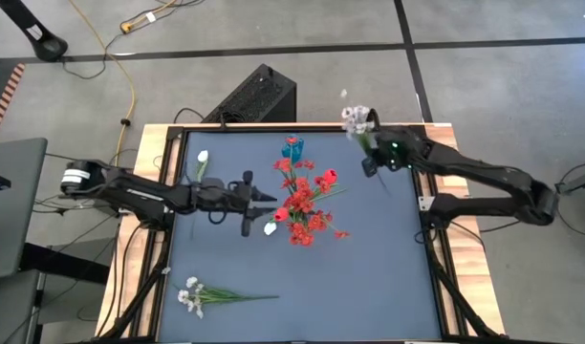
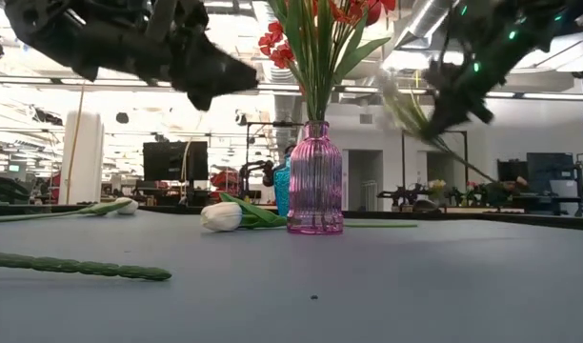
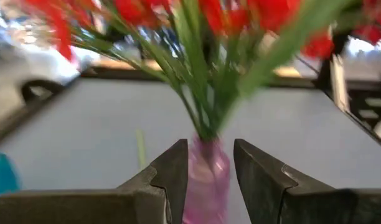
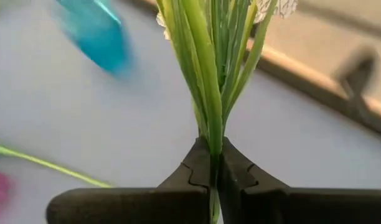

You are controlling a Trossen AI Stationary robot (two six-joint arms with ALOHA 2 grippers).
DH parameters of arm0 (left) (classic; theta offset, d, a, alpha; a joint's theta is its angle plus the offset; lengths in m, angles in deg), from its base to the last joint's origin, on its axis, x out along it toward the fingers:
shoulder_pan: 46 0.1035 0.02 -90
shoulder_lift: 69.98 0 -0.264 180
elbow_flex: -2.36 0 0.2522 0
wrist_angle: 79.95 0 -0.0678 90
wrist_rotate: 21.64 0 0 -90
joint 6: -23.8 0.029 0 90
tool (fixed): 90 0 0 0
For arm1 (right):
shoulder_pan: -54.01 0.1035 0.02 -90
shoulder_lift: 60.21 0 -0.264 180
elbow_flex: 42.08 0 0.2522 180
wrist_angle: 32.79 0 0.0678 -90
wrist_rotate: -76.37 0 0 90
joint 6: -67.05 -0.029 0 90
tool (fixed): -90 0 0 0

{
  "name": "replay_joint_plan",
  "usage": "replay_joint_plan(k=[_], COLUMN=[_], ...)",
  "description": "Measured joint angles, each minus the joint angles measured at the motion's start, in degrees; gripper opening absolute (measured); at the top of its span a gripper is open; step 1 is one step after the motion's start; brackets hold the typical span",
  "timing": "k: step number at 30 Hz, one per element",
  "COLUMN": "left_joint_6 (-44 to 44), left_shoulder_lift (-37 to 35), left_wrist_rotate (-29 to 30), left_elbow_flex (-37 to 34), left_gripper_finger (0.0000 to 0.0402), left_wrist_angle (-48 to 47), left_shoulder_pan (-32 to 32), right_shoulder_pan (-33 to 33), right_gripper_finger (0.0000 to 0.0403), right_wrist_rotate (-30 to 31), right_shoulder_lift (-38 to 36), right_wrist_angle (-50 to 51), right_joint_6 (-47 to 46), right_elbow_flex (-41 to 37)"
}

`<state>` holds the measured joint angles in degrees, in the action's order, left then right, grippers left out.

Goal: Sort flowers into vase by color
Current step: Put the top white flowers into the blue vase

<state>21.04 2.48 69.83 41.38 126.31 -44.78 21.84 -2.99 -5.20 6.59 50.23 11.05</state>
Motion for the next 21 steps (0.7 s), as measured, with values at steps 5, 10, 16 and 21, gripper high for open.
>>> replay_joint_plan(k=[5, 10, 16, 21], left_joint_6=[0.19, -0.80, -3.14, -0.85], left_shoulder_lift=[-4.56, -5.55, -4.96, -4.98], left_wrist_rotate=[3.97, 0.42, -6.26, -10.26], left_elbow_flex=[0.00, 0.00, 0.00, 0.00], left_gripper_finger=[0.0119, 0.0119, 0.0119, 0.0119], left_wrist_angle=[0.73, 1.13, 0.30, -3.13], left_shoulder_pan=[3.28, 9.21, 15.75, 16.29], right_shoulder_pan=[7.66, 13.08, 14.95, 14.06], right_gripper_finger=[0.0032, 0.0033, 0.0031, 0.0032], right_wrist_rotate=[-0.02, -0.15, -0.15, -0.18], right_shoulder_lift=[-3.65, -2.04, 4.86, 13.28], right_wrist_angle=[-17.55, -33.69, -50.60, -66.13], right_joint_6=[2.07, 4.69, 8.13, 11.75], right_elbow_flex=[-2.25, -3.88, -3.89, -3.91])
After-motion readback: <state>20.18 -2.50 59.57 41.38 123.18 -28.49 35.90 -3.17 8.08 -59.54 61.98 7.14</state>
